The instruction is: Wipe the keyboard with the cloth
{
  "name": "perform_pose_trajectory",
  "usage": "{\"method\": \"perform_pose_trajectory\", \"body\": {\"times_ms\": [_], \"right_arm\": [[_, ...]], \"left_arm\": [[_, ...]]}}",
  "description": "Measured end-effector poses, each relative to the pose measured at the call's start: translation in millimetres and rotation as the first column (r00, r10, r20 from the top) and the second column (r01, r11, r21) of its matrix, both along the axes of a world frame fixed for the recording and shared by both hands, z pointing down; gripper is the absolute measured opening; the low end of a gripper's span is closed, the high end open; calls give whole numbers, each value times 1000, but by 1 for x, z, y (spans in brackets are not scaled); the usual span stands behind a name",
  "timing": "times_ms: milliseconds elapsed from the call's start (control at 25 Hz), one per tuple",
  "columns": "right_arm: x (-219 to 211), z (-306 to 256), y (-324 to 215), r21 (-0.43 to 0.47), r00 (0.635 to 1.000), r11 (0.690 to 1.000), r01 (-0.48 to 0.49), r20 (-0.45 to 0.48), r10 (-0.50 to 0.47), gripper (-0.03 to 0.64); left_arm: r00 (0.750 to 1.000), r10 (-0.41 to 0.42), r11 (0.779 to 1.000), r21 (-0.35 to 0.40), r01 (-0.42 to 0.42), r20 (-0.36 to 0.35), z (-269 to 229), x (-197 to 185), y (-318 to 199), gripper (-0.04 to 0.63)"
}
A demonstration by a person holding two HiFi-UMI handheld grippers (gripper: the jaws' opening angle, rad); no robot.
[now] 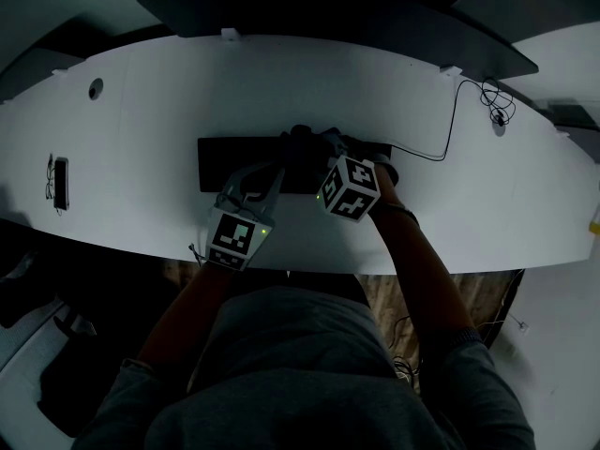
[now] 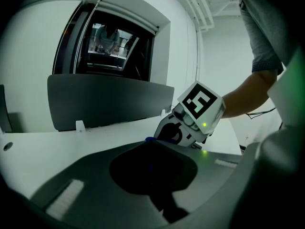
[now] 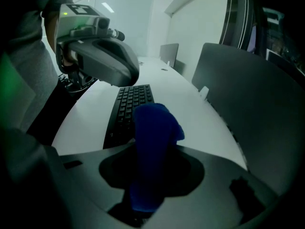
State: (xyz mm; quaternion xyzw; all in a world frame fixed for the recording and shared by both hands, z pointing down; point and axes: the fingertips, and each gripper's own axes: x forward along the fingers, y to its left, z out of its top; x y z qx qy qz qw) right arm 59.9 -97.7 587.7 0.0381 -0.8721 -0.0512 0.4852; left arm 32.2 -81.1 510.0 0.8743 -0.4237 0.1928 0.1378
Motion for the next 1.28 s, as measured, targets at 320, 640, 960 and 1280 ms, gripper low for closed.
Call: {"method": "perform_pose_trajectory", "body": {"times_ms": [320,640,960,1280], "right_arm": [[25,1,-4,3,1000,1000,-9,0,9,143],[53,1,-6,3,1000,1000,-31,1,31,143],[71,2,-7,7,999,999,-47,2,47,143],[97,2,-10,10,997,997,-75,-7,75,143]], "left_arm": [[1000,14,1000,-2,-14,0,2,27,-3,9],[999,45,999,-4,-45,7,3,55,-3,9],[998,69,998,-7,-68,11,4,77,0,9],[997,78,997,-10,-78,0,6,96,2,9]]}}
